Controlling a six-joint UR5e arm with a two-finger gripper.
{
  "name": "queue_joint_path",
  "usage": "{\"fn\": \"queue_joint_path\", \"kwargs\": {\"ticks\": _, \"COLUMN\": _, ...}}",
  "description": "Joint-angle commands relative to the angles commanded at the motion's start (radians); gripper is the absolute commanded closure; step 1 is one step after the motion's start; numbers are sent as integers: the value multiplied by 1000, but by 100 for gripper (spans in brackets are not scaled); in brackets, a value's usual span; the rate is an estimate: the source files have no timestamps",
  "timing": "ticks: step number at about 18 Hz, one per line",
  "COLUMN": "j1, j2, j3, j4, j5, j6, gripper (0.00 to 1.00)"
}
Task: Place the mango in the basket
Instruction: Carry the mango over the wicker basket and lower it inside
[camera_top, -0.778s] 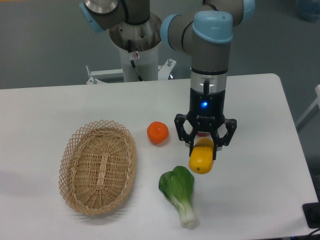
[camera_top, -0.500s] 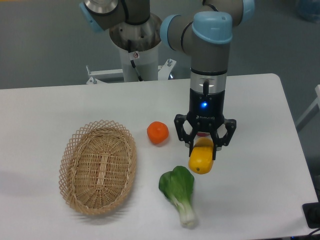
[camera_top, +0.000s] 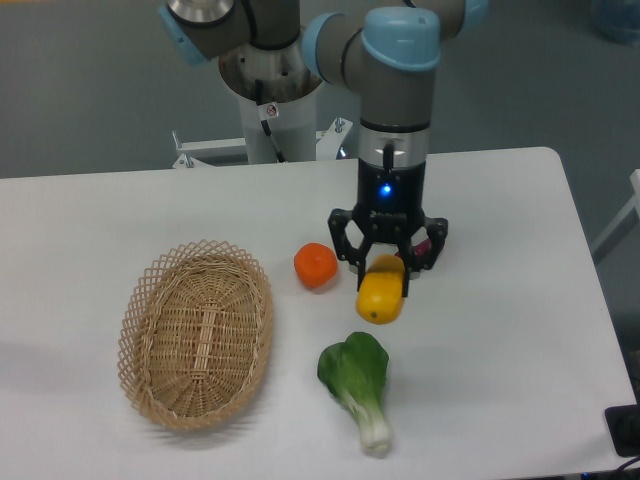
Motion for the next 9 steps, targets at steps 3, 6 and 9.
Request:
{"fn": "queue_joint_path", "kwargs": {"ticks": 3, "j1": -83, "j2": -14, "j3": -17, "j4": 0, "j5": 76, "j6": -40, "gripper": 63}}
{"fn": "queue_joint_path", "kwargs": {"ticks": 6, "j1": -201, "j2": -70, "j3": -11, "j4": 3, "j5": 198, "j6": -101, "gripper": 63}}
{"fn": "queue_joint_path", "kwargs": {"ticks": 9, "j1": -262, "j2": -119, "j3": 1, "j4": 3, "j5": 212, "j6": -195, "gripper": 63}}
